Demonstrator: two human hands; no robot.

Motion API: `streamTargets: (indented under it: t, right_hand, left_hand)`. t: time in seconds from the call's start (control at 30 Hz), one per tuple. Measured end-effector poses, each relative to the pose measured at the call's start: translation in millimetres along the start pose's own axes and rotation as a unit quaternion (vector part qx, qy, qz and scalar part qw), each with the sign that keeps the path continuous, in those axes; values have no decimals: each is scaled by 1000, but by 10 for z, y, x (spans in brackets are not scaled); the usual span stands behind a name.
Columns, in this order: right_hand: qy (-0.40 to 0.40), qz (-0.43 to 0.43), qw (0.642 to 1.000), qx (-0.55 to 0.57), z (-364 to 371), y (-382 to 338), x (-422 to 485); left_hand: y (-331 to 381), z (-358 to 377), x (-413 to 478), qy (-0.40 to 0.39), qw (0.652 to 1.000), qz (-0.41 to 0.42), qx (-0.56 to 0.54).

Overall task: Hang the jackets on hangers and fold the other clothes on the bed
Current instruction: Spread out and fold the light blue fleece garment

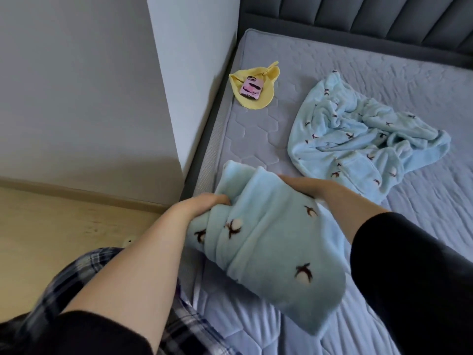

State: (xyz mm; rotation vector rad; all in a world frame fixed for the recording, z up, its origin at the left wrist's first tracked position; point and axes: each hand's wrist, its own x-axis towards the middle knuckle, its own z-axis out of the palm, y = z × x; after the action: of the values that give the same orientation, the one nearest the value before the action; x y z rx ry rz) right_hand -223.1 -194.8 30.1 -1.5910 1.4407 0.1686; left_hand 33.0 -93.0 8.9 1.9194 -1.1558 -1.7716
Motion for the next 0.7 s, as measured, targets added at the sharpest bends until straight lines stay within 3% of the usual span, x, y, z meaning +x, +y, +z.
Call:
streamTargets:
  t: [0.13, 0.23, 0.33, 0.43, 0.47, 0.53, 0.57, 0.7]
  right_hand:
    - [-94, 34, 985, 143, 70, 263, 37]
    - [-118, 53, 978, 165, 114, 390, -42]
    - [26, 79, 992, 99, 256, 420, -54]
    - [153, 37, 984, -81, 394, 641, -205]
    - [167, 27, 984, -58, 467, 709, -265]
    - [164, 35, 970, 175, 617, 766, -338]
    - [153, 43, 943, 292, 658, 755, -363]
    - [67, 24, 862, 501, 695, 716, -371]
  left_hand:
    - [-58, -61, 28, -7, 1000, 9, -19]
    - [28, -118, 15, -4, 999, 24, -27]
    - [84, -209, -4, 0, 996, 23, -83]
    - [48, -244, 66, 110, 952, 22, -286]
    - [19, -228, 86, 160, 938, 25, -306]
    - [-56, -147, 82, 227, 935, 13, -271]
    - [-94, -86, 54, 219, 937, 3, -271]
    - [-190, 138, -39, 102, 957, -40, -268]
